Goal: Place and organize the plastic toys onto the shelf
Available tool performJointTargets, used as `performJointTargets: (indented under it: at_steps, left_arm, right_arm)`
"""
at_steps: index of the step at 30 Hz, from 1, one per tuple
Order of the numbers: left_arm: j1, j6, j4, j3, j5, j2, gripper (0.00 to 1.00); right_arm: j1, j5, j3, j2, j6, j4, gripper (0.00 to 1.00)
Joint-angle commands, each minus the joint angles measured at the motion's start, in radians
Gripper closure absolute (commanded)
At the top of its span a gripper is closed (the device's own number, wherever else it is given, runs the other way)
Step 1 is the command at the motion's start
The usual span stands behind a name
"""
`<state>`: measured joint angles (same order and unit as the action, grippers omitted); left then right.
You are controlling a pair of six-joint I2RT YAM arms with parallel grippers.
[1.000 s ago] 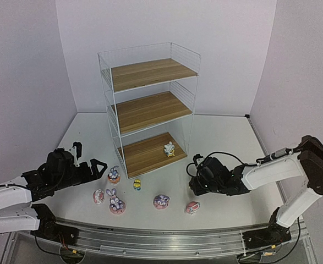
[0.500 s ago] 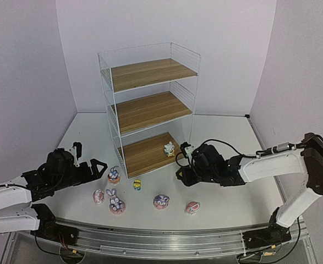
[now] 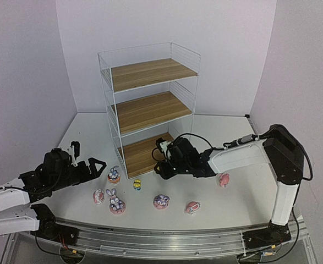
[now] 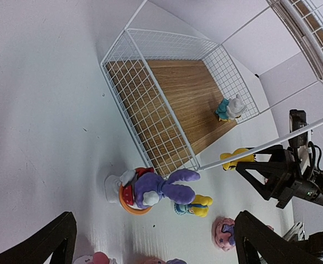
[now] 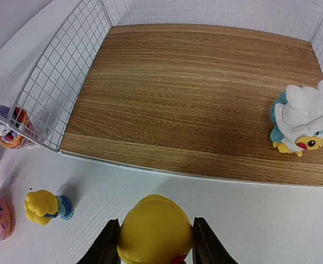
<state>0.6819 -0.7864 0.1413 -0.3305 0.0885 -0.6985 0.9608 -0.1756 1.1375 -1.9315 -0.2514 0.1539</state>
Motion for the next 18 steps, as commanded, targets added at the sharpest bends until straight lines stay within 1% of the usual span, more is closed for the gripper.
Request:
performJointTargets:
  at_steps: [1,12,18]
  left_arm:
    - [0.001,-0.006,0.017,0.002,-0.004,0.013,0.00]
    - [0.001,-0.002,0.030,0.006,-0.003,0.009,0.00]
    - [0.001,-0.008,0.056,0.011,0.004,0.035,0.00]
  right_arm:
    - [0.002,-0.007,0.074,-0.043,0.023,0.050,0.94]
    - [-0.013,-0.064,0.171,-0.133,0.038,0.060,0.93]
    - [-0.025,-0.081,0.196,-0.167,0.049,0.064,0.92]
